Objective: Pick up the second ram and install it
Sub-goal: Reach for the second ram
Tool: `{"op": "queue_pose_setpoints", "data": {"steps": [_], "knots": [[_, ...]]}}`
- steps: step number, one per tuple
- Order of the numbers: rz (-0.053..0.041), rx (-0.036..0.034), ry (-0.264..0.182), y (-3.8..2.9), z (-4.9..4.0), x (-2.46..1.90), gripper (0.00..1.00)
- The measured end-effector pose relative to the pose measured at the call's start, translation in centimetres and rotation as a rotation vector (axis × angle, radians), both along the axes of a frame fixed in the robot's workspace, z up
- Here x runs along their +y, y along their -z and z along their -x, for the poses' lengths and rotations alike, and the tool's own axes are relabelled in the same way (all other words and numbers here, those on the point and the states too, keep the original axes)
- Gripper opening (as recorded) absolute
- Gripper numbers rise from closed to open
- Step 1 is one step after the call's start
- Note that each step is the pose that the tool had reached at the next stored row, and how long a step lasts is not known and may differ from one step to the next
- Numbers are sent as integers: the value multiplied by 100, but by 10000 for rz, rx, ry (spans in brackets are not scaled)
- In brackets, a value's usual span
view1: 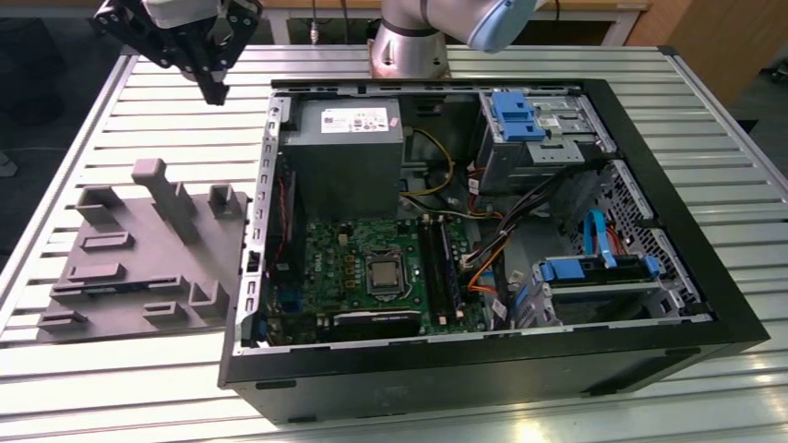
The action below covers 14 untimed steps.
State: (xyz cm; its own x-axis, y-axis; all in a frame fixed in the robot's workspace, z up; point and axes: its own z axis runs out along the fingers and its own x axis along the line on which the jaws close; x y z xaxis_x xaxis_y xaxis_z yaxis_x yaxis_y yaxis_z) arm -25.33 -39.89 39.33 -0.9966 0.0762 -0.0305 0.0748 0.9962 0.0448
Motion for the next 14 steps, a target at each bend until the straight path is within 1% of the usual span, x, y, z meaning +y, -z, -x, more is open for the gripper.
{"op": "queue_pose_setpoints", "data": {"steps": [14], "knots": [[0,0,0,0,48,0,11]]}}
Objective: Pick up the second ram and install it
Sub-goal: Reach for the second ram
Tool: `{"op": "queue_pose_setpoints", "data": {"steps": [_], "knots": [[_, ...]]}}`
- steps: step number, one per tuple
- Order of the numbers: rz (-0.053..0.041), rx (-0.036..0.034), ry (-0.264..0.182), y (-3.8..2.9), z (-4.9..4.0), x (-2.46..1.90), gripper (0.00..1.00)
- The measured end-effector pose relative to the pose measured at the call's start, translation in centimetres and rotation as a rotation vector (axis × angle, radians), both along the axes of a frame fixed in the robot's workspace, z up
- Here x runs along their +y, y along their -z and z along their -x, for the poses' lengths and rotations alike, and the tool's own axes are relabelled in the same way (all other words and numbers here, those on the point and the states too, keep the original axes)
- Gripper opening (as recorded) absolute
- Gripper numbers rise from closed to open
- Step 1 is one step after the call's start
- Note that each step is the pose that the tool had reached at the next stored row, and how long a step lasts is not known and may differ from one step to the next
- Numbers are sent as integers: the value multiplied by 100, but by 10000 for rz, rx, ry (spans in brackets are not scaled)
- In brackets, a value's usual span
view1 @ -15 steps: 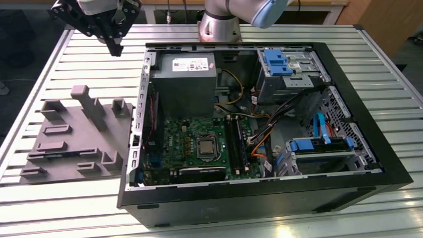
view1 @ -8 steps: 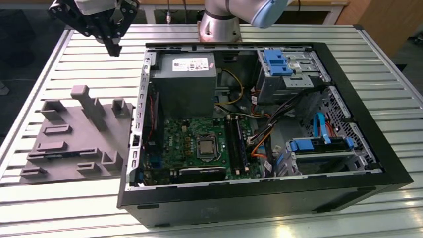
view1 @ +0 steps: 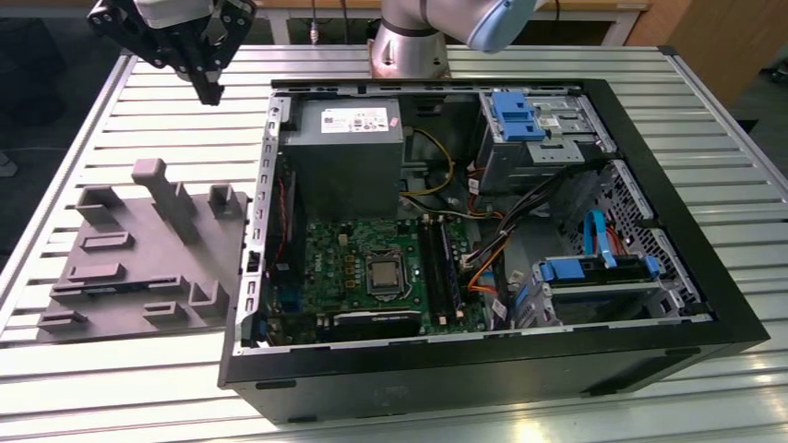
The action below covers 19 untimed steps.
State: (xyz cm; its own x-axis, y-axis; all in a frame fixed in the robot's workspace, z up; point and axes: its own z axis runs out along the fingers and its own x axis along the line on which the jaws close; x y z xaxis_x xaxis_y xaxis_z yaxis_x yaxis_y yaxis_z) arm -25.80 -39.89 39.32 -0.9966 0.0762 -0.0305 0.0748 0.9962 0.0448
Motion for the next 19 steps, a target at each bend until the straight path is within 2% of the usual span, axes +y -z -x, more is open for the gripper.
{"op": "queue_pose_setpoints", "data": {"steps": [19], "knots": [[0,0,0,6,68,0,11]]}}
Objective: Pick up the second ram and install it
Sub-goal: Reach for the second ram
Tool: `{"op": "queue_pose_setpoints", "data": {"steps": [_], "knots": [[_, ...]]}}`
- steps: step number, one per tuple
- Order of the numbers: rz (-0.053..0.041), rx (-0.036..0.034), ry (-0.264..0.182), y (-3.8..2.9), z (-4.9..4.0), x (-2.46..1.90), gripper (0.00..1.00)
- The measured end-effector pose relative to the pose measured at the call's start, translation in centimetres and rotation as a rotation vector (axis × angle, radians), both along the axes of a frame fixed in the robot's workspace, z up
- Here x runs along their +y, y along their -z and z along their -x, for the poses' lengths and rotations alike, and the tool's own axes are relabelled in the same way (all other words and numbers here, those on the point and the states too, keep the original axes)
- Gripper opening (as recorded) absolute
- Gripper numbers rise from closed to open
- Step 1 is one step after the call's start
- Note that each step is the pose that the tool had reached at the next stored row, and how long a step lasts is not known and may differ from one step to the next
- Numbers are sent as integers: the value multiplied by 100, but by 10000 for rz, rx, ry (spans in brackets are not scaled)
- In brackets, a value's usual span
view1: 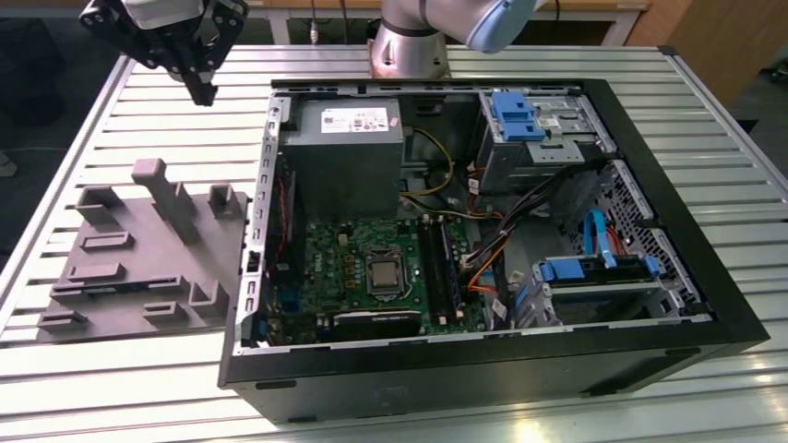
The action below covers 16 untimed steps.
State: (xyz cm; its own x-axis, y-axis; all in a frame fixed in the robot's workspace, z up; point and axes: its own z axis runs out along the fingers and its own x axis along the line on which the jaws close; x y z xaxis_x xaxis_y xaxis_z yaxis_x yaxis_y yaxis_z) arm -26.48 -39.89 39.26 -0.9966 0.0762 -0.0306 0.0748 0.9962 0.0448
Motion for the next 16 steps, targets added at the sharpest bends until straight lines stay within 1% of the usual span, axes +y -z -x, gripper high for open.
{"op": "queue_pose_setpoints", "data": {"steps": [16], "knots": [[0,1,0,10,70,0,11]]}}
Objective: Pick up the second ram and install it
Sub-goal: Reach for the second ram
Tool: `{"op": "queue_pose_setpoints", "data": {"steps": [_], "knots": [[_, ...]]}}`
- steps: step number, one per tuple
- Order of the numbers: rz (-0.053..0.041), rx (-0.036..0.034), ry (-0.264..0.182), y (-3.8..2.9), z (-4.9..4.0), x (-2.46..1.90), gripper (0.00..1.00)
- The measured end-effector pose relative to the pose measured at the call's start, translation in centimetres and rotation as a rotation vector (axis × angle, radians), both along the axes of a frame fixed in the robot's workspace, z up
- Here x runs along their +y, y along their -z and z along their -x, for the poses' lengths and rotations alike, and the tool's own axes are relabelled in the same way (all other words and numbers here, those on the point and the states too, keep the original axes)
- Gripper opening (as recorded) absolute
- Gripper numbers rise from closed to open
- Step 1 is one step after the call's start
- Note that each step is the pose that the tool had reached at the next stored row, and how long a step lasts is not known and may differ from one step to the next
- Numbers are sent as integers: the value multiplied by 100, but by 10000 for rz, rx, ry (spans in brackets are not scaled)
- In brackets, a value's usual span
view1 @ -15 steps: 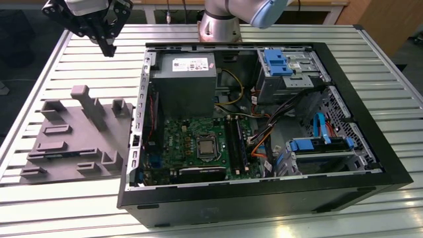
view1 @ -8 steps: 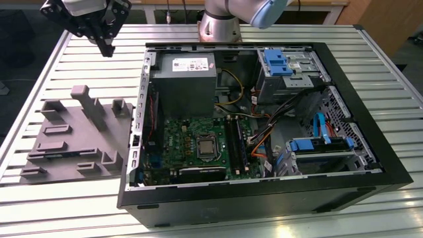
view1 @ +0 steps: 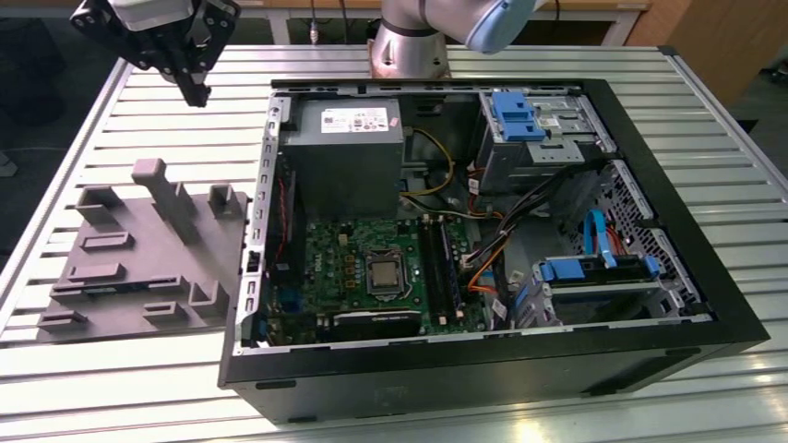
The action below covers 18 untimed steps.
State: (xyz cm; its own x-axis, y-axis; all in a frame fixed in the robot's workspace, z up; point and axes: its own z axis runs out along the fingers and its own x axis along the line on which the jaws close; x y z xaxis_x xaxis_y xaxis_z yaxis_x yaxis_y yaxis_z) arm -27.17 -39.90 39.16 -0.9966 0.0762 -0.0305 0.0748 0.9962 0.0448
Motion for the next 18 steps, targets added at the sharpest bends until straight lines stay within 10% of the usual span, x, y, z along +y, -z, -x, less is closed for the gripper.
{"op": "queue_pose_setpoints", "data": {"steps": [18], "knots": [[-18,-1,0,7,73,-1,11]]}}
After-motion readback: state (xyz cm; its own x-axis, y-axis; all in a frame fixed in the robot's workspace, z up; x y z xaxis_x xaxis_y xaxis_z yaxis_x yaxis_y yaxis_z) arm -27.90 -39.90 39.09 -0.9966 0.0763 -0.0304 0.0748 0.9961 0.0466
